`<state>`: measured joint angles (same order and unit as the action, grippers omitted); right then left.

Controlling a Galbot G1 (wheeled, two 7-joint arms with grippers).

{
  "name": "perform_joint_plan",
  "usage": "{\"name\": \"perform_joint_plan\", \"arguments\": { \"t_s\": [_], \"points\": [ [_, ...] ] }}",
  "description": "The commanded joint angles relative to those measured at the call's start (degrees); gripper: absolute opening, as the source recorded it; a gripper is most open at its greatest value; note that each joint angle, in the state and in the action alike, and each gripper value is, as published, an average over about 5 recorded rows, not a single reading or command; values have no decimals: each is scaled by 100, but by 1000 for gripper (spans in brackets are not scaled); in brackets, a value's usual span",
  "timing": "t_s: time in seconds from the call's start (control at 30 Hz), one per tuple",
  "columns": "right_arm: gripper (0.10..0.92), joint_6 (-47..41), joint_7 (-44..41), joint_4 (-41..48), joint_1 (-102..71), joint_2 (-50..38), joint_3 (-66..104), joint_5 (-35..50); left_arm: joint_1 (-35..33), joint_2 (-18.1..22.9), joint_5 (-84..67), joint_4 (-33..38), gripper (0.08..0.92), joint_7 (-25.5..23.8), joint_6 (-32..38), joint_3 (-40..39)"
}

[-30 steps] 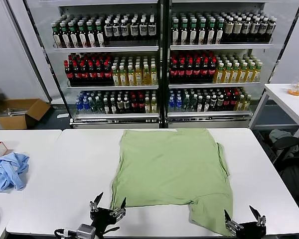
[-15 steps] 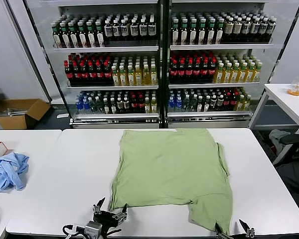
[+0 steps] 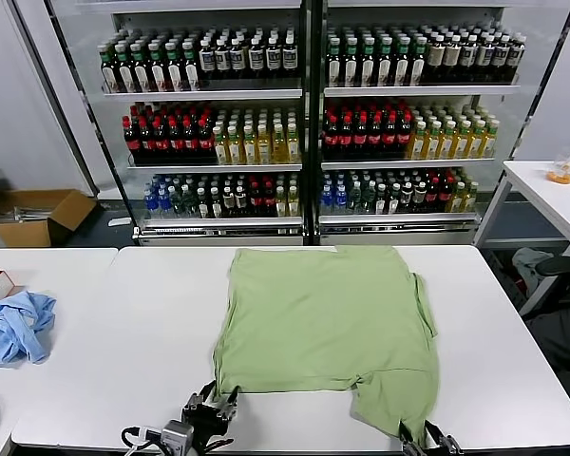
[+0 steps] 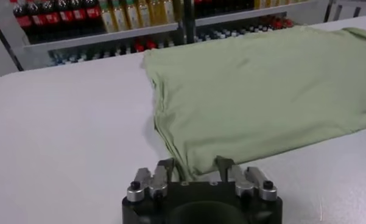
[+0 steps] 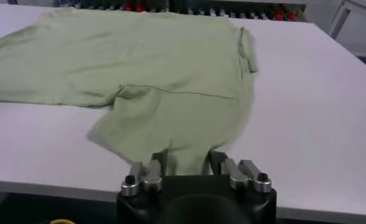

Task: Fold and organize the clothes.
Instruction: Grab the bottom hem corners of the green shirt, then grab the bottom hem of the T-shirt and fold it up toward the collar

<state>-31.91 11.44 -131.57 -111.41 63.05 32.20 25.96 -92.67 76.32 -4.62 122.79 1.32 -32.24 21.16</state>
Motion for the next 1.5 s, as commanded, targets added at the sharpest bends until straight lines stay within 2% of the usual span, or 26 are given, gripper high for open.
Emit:
{"name": "perform_joint_plan", "arguments": {
  "t_s": [0.03, 0.2, 0.33, 0.67, 0.93, 1.13, 1.5],
  "points": [
    [231, 56, -70, -103, -14, -51, 229, 264, 13, 6, -235, -22, 290, -7, -32, -11],
    [113, 252, -176, -285, -7, -222, 571, 420, -6, -41, -458, 87, 153, 45, 237, 48],
    [105, 360, -210, -427, 34, -345, 841, 651, -49, -138, -671, 227, 88, 52, 473, 175],
    [105, 490, -169, -394, 620, -706, 1457, 1336, 71, -490, -1407, 437, 83, -19, 669, 659],
    [105, 464, -76, 70, 1622, -1005, 1013, 1499, 258, -812, -1613, 326, 83, -174, 703, 701],
    [105, 468, -20, 621, 2422, -1233, 601, 1520, 598, -1020, -1573, 1, 83, -253, 726, 416],
    [105, 484, -35, 1584, 3862, -1585, -161, 1459, 1692, -1408, -1663, -921, 83, -261, 748, -11]
  ]
}}
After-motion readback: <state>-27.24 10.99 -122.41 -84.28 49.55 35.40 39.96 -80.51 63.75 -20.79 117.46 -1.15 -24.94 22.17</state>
